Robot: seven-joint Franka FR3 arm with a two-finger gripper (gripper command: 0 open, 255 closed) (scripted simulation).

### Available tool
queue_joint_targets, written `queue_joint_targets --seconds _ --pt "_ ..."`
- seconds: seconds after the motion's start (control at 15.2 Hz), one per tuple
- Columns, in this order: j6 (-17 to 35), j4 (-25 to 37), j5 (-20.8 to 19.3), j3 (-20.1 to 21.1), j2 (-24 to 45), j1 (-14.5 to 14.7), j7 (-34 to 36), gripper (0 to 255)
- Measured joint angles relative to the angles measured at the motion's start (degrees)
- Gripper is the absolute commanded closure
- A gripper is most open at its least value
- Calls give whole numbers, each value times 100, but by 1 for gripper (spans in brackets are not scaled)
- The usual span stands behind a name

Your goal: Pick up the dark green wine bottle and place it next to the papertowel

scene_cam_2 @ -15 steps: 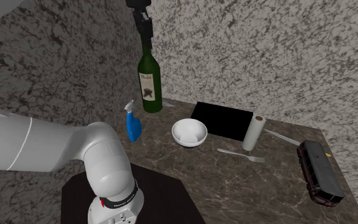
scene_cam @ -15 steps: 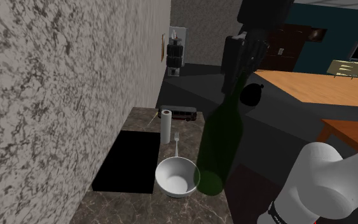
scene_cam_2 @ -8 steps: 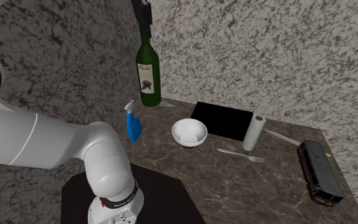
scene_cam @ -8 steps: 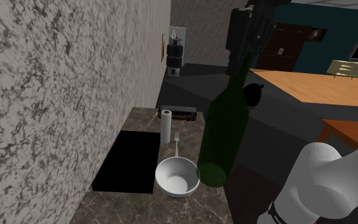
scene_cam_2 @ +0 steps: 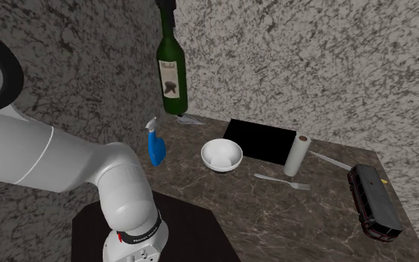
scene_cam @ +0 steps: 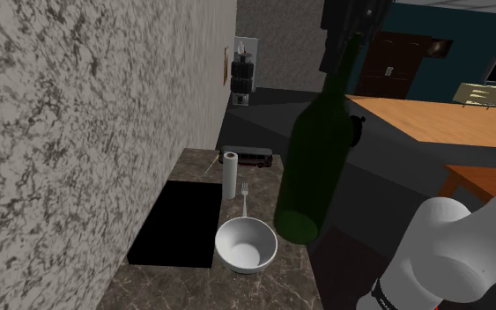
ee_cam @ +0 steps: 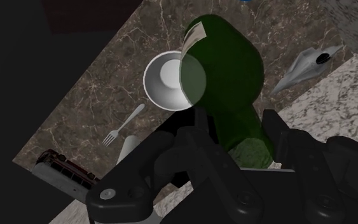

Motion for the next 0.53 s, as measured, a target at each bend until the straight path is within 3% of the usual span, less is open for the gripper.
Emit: queue_joint_targets --seconds 0.53 --pt "-650 1283 -84 103 634 -76 190 255"
